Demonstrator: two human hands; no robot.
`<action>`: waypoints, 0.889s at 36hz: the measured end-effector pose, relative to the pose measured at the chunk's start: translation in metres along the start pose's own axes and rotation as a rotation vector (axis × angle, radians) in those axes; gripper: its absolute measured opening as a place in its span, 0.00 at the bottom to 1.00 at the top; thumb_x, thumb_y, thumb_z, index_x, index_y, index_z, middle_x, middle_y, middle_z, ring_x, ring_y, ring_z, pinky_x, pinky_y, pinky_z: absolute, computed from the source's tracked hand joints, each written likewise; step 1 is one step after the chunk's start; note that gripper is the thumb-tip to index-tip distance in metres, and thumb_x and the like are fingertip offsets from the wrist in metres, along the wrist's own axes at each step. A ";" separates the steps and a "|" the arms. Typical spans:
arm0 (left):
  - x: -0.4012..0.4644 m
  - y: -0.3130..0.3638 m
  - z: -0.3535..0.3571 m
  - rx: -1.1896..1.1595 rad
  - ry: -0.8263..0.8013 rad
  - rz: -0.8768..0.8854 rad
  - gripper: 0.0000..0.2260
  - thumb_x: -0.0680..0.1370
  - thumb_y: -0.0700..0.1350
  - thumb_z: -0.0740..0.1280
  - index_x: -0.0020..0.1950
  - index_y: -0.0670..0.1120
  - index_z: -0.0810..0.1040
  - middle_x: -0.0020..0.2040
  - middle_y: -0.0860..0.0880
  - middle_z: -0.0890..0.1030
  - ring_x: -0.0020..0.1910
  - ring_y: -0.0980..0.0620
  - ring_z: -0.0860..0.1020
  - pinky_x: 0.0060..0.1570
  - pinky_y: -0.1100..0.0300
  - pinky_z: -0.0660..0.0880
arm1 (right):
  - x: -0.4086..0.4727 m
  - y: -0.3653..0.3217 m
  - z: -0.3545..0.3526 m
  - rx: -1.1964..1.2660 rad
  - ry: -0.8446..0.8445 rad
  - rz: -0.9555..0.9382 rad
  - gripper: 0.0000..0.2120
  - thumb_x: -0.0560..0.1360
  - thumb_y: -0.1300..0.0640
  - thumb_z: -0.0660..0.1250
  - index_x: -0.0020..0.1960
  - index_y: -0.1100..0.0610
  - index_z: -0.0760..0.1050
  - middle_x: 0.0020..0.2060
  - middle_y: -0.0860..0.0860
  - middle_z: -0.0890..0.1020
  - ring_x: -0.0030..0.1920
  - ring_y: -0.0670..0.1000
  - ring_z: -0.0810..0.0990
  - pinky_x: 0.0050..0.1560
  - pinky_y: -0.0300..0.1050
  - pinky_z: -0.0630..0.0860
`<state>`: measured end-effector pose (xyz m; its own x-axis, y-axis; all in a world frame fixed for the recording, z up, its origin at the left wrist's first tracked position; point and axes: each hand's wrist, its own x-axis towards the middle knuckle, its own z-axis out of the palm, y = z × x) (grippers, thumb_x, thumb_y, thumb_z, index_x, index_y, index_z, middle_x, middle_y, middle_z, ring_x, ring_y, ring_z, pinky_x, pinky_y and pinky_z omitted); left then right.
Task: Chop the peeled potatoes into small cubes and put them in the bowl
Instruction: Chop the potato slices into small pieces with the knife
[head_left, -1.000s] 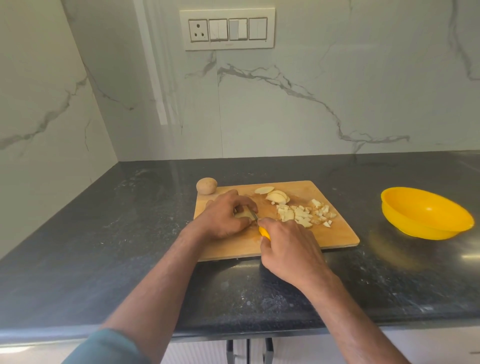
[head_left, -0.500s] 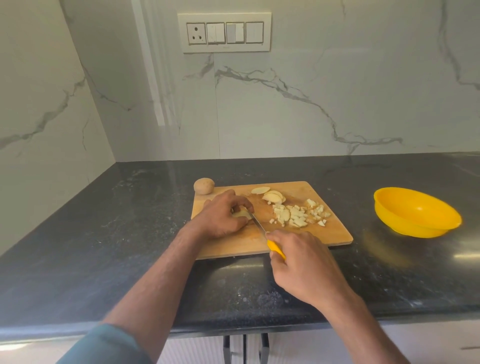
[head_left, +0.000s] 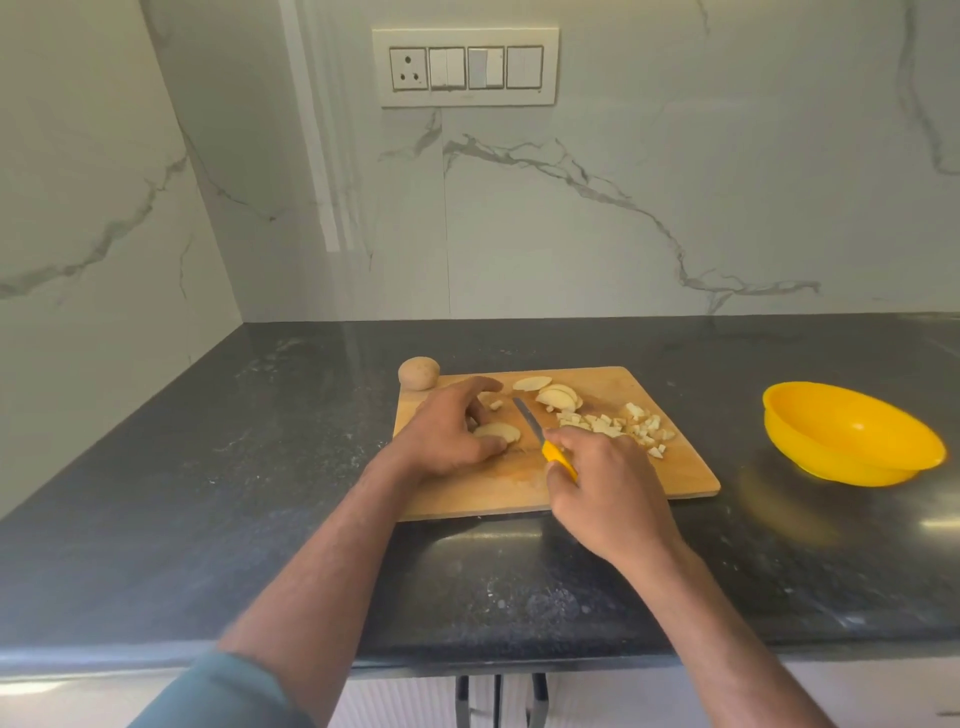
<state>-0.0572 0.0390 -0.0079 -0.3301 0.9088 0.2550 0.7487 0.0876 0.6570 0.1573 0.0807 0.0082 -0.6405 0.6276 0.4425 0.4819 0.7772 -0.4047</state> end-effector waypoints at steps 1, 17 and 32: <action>0.000 -0.001 -0.001 -0.021 0.008 0.006 0.32 0.69 0.51 0.76 0.72 0.49 0.73 0.47 0.53 0.79 0.45 0.56 0.78 0.47 0.65 0.75 | 0.001 -0.002 0.002 0.010 -0.003 -0.009 0.19 0.76 0.56 0.65 0.67 0.53 0.78 0.48 0.49 0.87 0.39 0.50 0.83 0.43 0.47 0.82; 0.000 -0.001 -0.007 0.018 0.057 0.049 0.26 0.70 0.49 0.81 0.66 0.48 0.79 0.45 0.50 0.81 0.45 0.52 0.80 0.50 0.51 0.81 | -0.005 -0.009 0.009 -0.073 -0.061 -0.078 0.20 0.79 0.52 0.63 0.71 0.49 0.74 0.52 0.47 0.86 0.47 0.50 0.84 0.47 0.46 0.80; 0.000 0.000 -0.008 0.045 0.019 0.116 0.19 0.71 0.46 0.79 0.61 0.50 0.83 0.44 0.51 0.82 0.44 0.52 0.79 0.47 0.55 0.79 | 0.003 -0.007 0.012 -0.087 -0.100 -0.090 0.18 0.80 0.52 0.62 0.70 0.47 0.74 0.53 0.47 0.85 0.51 0.50 0.82 0.43 0.43 0.71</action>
<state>-0.0617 0.0359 -0.0021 -0.2502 0.9062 0.3408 0.8077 0.0012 0.5897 0.1448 0.0761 0.0031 -0.7379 0.5508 0.3900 0.4669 0.8339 -0.2942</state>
